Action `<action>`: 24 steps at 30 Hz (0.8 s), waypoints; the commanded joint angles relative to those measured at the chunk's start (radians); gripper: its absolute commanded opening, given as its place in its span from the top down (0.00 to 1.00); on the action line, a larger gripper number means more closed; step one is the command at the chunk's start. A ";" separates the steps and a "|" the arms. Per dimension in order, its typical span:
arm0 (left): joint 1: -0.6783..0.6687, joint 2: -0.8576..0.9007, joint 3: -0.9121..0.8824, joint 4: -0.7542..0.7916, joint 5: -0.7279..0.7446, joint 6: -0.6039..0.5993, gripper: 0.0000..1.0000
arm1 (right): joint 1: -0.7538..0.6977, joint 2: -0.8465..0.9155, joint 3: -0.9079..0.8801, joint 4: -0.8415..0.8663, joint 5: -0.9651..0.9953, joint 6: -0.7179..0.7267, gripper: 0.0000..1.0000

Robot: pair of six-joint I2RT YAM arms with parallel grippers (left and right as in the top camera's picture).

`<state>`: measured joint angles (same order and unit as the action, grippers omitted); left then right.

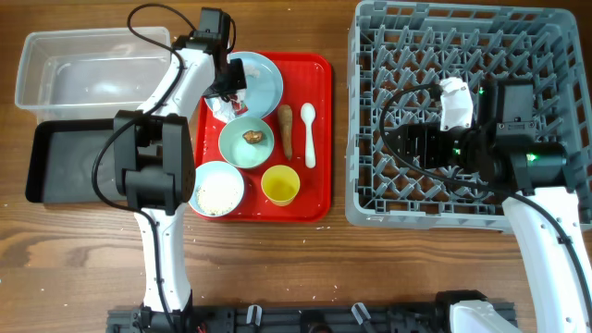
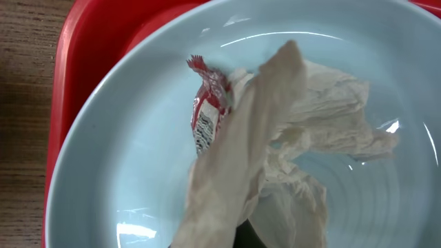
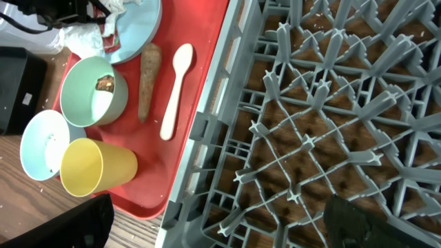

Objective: Sort waste into correct bins and load items into the dishwasher rack
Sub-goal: 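Grasp the tissue and red wrapper on the white plate with left gripper, then drop the tissue and wrapper into the clear plastic bin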

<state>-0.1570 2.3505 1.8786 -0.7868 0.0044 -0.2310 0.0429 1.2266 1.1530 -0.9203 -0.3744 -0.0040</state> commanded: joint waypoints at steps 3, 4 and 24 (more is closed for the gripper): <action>-0.006 -0.103 0.050 -0.009 0.008 -0.018 0.96 | -0.001 0.004 0.018 -0.001 -0.024 0.007 0.01; -0.006 -0.132 0.062 -0.010 0.008 -0.018 0.96 | -0.001 0.004 0.018 -0.001 -0.024 0.007 0.02; 0.329 -0.303 0.072 0.011 -0.248 -0.174 0.96 | -0.001 0.004 0.018 0.016 -0.024 0.005 0.01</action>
<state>0.1455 1.9953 1.9499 -0.7933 -0.2173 -0.3805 0.0429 1.2266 1.1530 -0.9115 -0.3752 -0.0040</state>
